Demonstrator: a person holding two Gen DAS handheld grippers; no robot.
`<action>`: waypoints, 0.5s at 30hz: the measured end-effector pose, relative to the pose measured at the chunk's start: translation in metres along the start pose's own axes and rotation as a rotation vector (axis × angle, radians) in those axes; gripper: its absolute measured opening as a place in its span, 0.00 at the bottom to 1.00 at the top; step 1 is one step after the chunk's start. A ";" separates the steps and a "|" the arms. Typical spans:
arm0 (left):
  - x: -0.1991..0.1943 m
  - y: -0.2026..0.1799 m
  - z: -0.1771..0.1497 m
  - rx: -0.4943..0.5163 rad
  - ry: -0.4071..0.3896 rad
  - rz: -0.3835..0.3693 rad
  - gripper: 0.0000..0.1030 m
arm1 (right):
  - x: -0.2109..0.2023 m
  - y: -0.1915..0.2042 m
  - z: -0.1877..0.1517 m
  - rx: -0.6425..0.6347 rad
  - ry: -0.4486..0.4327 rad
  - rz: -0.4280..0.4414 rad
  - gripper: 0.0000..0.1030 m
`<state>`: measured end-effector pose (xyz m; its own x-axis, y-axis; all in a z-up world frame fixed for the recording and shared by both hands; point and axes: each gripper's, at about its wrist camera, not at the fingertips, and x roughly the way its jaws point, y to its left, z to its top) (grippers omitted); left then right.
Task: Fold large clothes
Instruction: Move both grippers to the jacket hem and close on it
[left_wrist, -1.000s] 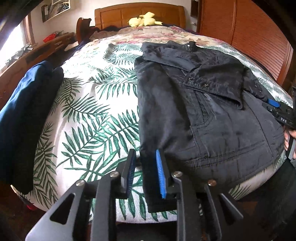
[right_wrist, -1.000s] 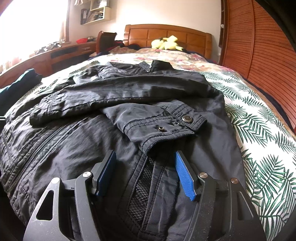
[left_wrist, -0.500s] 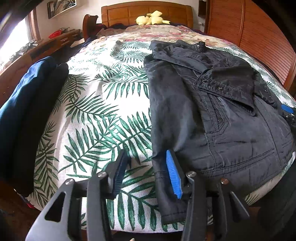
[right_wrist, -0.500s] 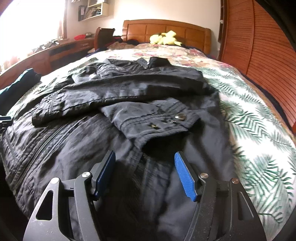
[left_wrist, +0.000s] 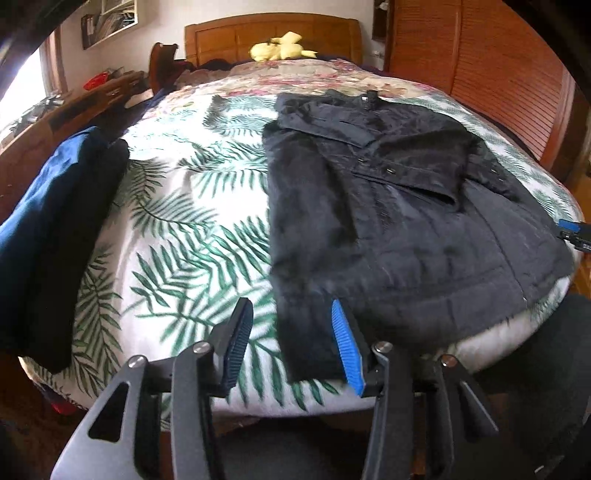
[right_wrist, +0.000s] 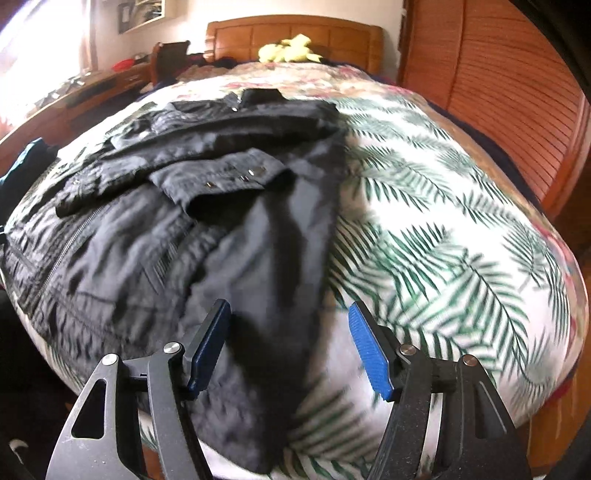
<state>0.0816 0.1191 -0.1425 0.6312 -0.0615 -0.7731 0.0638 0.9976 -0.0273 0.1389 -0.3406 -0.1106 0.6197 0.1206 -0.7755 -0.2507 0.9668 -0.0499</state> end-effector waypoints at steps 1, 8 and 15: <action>0.001 -0.001 -0.003 0.003 0.007 -0.010 0.43 | -0.001 -0.002 -0.004 0.007 0.006 0.001 0.66; 0.009 0.003 -0.010 -0.027 0.018 -0.031 0.43 | -0.007 0.007 -0.016 0.007 0.041 0.071 0.66; 0.010 0.002 -0.013 -0.027 0.011 -0.019 0.43 | -0.010 0.029 -0.013 -0.070 0.011 0.113 0.49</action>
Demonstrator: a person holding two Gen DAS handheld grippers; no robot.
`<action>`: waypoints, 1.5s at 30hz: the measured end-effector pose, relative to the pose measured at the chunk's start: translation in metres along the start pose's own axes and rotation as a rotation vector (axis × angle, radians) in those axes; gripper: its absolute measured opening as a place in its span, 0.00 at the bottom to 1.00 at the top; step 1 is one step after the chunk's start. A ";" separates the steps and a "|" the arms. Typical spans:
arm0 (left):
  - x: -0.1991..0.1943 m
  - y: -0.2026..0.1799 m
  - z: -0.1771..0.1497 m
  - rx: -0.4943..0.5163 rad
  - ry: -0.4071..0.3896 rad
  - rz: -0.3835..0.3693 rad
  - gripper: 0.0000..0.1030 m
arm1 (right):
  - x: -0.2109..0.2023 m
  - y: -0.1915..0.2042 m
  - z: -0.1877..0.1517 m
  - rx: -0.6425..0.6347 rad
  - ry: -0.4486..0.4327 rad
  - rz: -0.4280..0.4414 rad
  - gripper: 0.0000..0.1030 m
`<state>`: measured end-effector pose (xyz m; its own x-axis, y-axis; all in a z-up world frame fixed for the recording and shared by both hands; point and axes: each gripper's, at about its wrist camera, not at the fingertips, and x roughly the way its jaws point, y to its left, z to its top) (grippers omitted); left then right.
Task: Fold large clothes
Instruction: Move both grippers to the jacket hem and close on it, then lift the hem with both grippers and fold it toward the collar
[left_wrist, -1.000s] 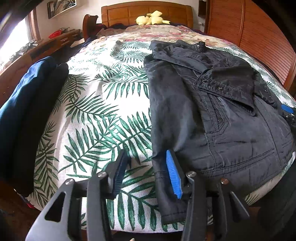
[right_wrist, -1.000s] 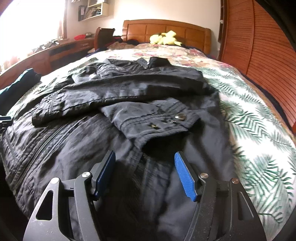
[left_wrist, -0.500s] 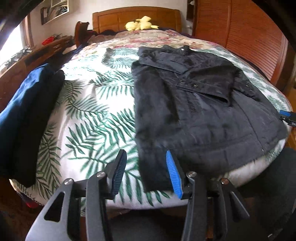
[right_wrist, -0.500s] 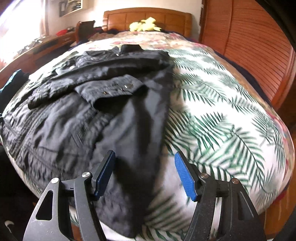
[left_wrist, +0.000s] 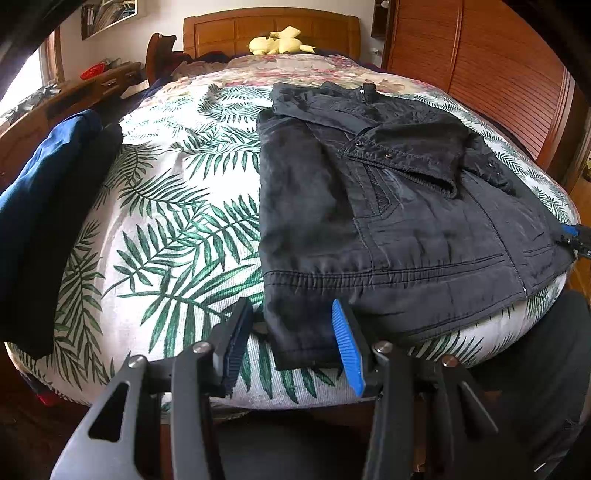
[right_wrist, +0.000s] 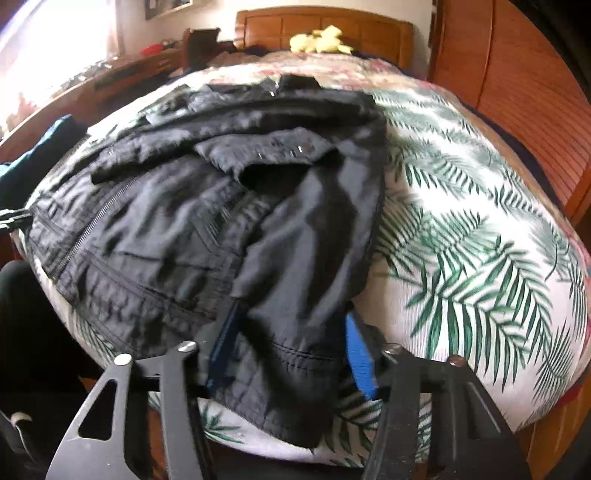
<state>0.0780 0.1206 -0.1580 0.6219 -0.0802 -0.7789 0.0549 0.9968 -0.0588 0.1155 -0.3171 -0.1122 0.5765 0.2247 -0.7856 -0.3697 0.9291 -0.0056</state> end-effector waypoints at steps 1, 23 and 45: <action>-0.001 0.000 -0.001 -0.002 -0.002 -0.002 0.43 | -0.004 0.001 0.001 0.003 -0.019 0.014 0.47; -0.006 -0.004 -0.007 -0.021 -0.057 -0.065 0.24 | -0.002 -0.001 -0.018 0.024 0.044 0.013 0.25; -0.191 -0.053 0.098 0.074 -0.541 -0.037 0.02 | -0.151 -0.004 0.089 0.043 -0.423 0.066 0.08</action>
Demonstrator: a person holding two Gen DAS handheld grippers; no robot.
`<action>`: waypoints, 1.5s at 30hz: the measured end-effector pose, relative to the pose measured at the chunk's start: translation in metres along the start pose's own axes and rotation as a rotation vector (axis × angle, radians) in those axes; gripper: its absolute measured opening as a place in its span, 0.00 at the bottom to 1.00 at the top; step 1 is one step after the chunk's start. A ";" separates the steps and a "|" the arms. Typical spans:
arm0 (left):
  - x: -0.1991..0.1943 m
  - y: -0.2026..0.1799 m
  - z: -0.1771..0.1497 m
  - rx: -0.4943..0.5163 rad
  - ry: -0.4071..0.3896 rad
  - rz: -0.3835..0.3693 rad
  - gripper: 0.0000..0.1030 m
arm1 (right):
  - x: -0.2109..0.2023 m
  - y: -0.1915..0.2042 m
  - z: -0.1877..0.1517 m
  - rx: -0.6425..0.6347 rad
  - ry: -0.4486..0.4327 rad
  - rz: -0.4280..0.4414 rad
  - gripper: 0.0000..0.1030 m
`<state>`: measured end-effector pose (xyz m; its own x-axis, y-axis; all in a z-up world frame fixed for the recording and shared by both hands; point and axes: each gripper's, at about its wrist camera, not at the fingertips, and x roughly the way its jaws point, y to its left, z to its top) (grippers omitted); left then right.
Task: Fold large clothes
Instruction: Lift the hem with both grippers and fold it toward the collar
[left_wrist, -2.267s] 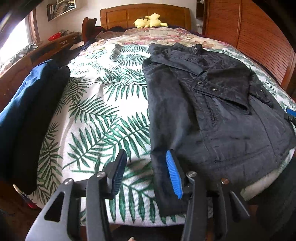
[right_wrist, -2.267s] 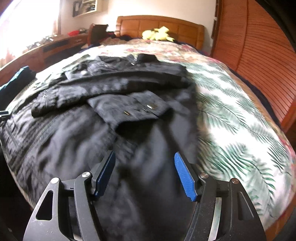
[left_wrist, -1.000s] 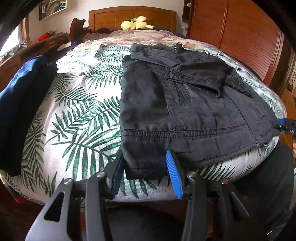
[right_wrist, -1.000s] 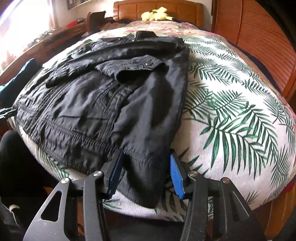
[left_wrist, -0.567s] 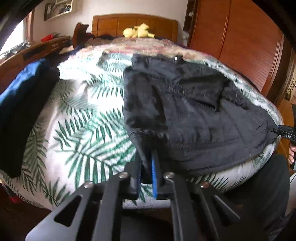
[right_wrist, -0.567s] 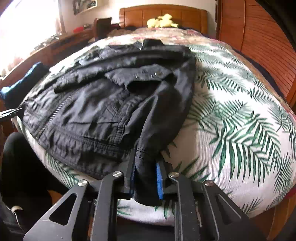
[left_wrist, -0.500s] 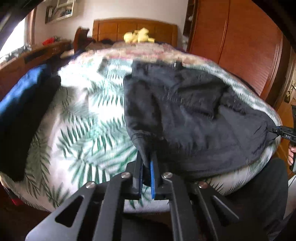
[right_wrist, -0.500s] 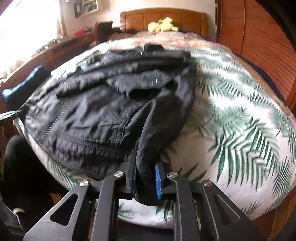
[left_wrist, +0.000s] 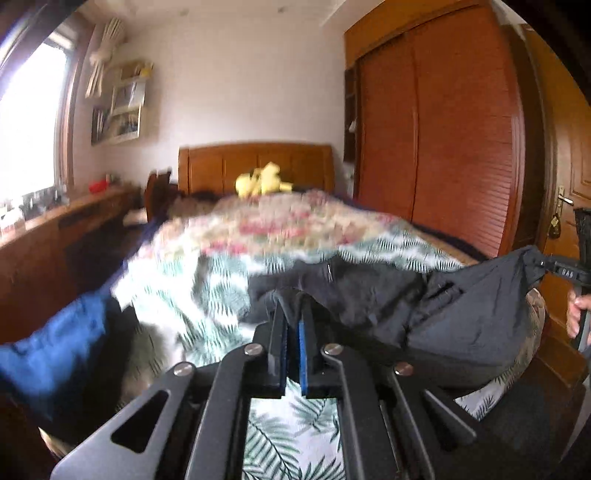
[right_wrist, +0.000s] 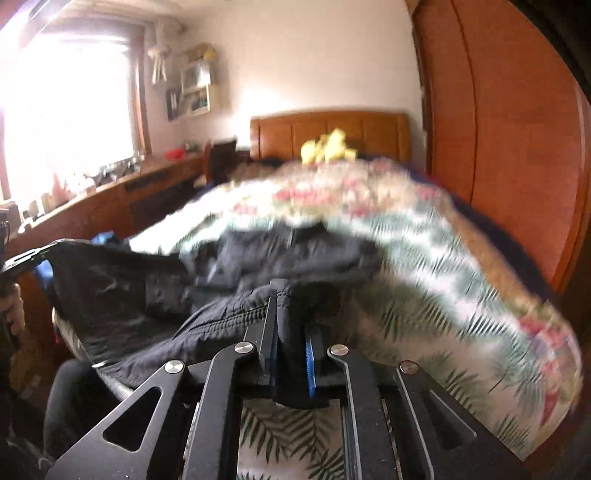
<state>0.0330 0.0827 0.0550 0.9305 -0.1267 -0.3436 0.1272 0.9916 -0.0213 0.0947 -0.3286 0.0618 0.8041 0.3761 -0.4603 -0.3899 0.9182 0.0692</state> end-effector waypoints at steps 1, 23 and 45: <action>-0.007 0.000 0.009 0.004 -0.021 0.000 0.02 | -0.011 0.002 0.009 -0.014 -0.027 -0.010 0.08; -0.016 0.002 0.021 0.005 -0.015 0.018 0.02 | -0.081 0.006 0.033 -0.091 -0.071 -0.073 0.08; 0.103 0.016 -0.019 0.014 0.152 0.064 0.02 | 0.059 -0.040 -0.003 -0.014 0.077 -0.077 0.10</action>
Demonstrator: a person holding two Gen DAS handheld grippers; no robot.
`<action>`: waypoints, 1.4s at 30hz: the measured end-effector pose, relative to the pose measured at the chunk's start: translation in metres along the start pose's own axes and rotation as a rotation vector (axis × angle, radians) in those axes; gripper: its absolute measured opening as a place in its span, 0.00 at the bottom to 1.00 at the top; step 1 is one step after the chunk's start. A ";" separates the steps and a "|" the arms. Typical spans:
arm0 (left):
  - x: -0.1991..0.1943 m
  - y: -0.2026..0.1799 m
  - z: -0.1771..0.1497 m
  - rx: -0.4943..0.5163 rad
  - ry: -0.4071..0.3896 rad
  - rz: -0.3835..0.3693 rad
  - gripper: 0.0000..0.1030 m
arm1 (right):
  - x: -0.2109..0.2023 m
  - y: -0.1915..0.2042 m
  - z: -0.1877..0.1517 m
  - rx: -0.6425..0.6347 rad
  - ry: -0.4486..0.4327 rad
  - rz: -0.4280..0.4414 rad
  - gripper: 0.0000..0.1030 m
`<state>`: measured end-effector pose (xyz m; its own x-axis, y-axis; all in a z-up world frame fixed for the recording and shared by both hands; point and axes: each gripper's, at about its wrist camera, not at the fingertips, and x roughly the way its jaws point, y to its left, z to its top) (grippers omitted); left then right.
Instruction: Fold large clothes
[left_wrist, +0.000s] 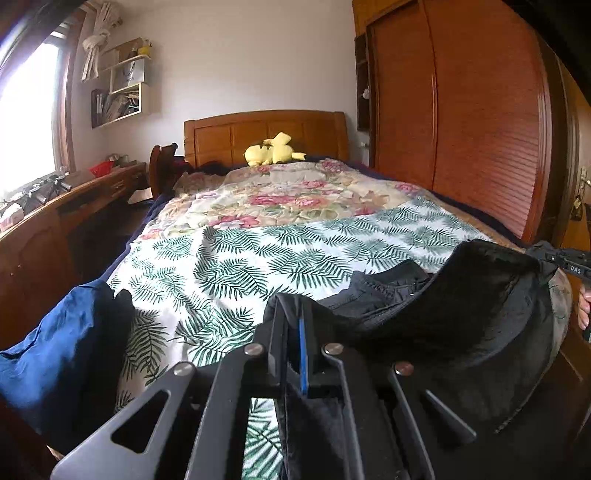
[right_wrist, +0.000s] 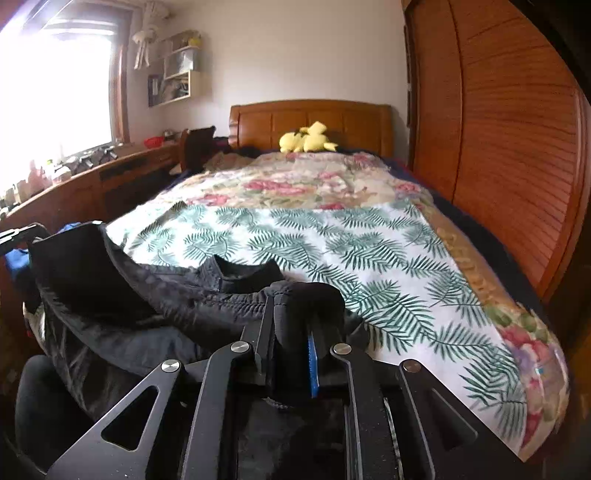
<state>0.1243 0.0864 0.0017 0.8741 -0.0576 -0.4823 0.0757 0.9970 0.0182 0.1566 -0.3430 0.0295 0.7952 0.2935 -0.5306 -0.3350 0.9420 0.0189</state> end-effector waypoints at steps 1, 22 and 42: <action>0.005 0.000 0.001 0.002 0.001 0.002 0.02 | 0.008 -0.001 0.001 0.000 0.008 -0.006 0.10; 0.106 -0.001 0.025 0.010 0.079 0.028 0.03 | 0.135 -0.028 0.026 0.050 0.117 -0.073 0.12; 0.108 -0.008 0.002 0.028 0.090 -0.035 0.15 | 0.137 -0.018 0.009 0.024 0.136 -0.167 0.50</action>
<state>0.2193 0.0724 -0.0486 0.8242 -0.0858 -0.5598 0.1194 0.9926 0.0237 0.2765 -0.3186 -0.0364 0.7627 0.1097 -0.6374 -0.1909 0.9798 -0.0597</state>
